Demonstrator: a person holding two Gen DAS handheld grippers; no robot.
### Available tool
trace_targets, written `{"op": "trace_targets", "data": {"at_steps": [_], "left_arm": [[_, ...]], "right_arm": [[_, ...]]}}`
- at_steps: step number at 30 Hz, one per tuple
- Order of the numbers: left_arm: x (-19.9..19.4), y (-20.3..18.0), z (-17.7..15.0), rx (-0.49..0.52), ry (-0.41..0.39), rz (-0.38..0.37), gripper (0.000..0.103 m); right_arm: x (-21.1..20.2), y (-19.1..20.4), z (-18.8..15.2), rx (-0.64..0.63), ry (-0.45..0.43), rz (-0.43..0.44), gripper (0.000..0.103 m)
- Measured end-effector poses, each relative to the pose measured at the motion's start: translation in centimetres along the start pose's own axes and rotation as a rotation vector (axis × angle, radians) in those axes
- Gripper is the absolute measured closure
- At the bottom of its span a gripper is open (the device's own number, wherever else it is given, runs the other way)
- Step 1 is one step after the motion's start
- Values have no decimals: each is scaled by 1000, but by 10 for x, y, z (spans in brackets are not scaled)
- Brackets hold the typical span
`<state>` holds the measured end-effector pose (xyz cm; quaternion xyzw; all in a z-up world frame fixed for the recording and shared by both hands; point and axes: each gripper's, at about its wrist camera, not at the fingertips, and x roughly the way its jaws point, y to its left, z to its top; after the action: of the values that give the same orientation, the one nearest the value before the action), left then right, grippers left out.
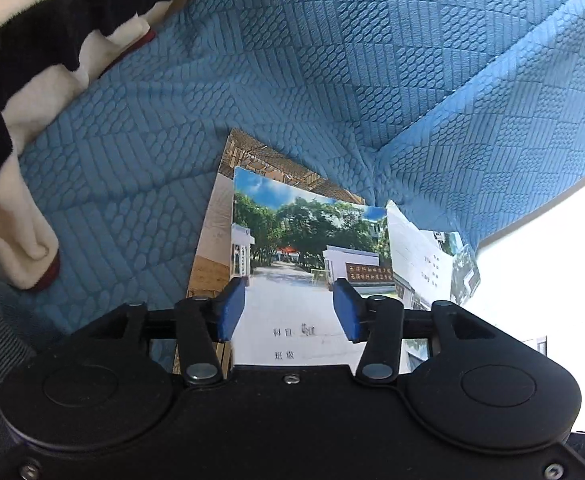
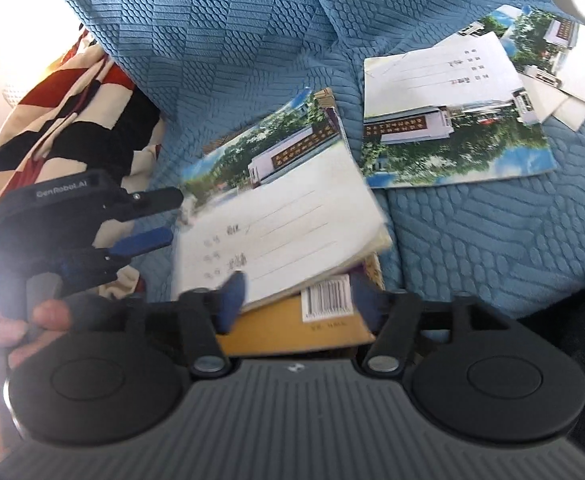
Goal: Organize objects
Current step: 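Lower the photo booklet flat onto the purple paperback with the left gripper, then open the left gripper and withdraw from the photo booklet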
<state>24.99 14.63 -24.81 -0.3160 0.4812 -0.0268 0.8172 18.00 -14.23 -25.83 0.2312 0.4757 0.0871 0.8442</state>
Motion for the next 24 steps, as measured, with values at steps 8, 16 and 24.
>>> {"op": "trace_targets", "data": {"at_steps": [8,16,24], "left_arm": [[-2,-5,-11,27,4,37,54],[10,-5,-19,54,40,65,56],[16,-4,-21,55,57,78,57]], "right_arm": [[-9,-10,4,-20,-47,-64,34],[15,-13,25,-83,-103,-101,35],[23,-13,26,-97,-95,-111,77]]}}
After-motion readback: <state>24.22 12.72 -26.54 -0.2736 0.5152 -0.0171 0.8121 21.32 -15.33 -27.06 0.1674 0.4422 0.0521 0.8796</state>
